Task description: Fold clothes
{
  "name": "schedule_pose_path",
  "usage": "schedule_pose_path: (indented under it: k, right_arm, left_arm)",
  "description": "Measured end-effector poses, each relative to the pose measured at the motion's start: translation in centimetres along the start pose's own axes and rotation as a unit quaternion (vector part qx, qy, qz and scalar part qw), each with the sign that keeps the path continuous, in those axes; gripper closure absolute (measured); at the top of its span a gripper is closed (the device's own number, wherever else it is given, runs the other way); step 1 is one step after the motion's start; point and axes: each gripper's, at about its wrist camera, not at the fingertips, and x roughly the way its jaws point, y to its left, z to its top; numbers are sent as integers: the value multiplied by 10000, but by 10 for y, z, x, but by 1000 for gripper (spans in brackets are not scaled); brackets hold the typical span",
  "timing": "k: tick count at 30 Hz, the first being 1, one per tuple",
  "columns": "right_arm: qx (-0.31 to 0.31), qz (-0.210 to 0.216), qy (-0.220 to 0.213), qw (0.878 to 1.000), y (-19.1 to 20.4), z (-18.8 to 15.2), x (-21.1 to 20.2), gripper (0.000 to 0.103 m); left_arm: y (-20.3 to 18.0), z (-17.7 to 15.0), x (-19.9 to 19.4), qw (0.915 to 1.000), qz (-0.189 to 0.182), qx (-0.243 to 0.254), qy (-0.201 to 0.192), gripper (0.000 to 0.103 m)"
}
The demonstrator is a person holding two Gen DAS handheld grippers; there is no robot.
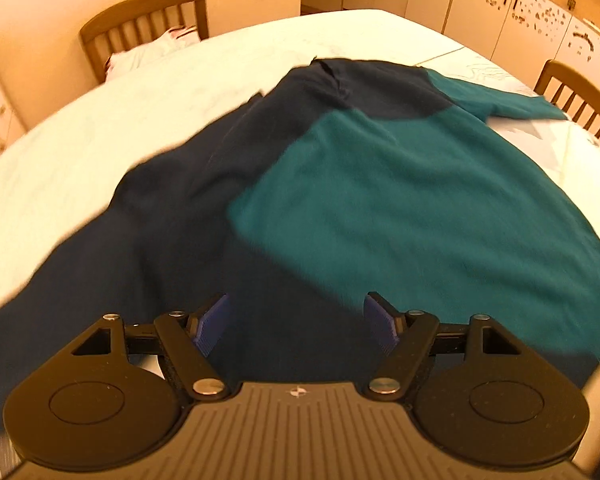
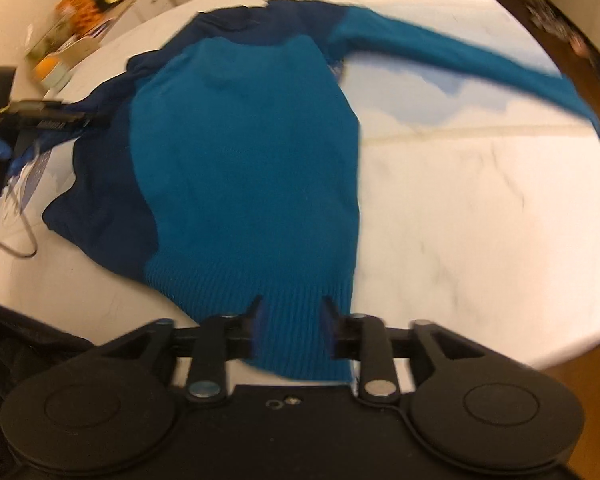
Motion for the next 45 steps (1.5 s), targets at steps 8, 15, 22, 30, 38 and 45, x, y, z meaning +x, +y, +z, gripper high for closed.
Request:
schedule_pose_path:
  k: [8,15,22,30,38,45]
  right_arm:
    - [-1568,270,-326,9867,63,48,19,0]
    - [-3432,1130,-75,9324,193,71,79,0]
    - [-4559,1325,80,8801,280,54,129,0]
    - [-4938,1085,78,8627,293,39,142,0]
    - [-3230,1197,-21,9388,228,112,145,0]
    - [-2312,1441,112,9621,191,134,169,0]
  left_arm:
    - [25,-102,-63,9955,114,-881,321,26]
    - [2,-148,-79,9917,126,-1252,254,26]
    - [-22,-166,-75,9895,45,-1442,93,26]
    - [-36,-168,-74,9891,-18,-1467,-136,26]
    - [-40,-147,-69,9904,57,-1354,-267,26]
    - [-49,-101,-40,9932,51,-1119,-319,26]
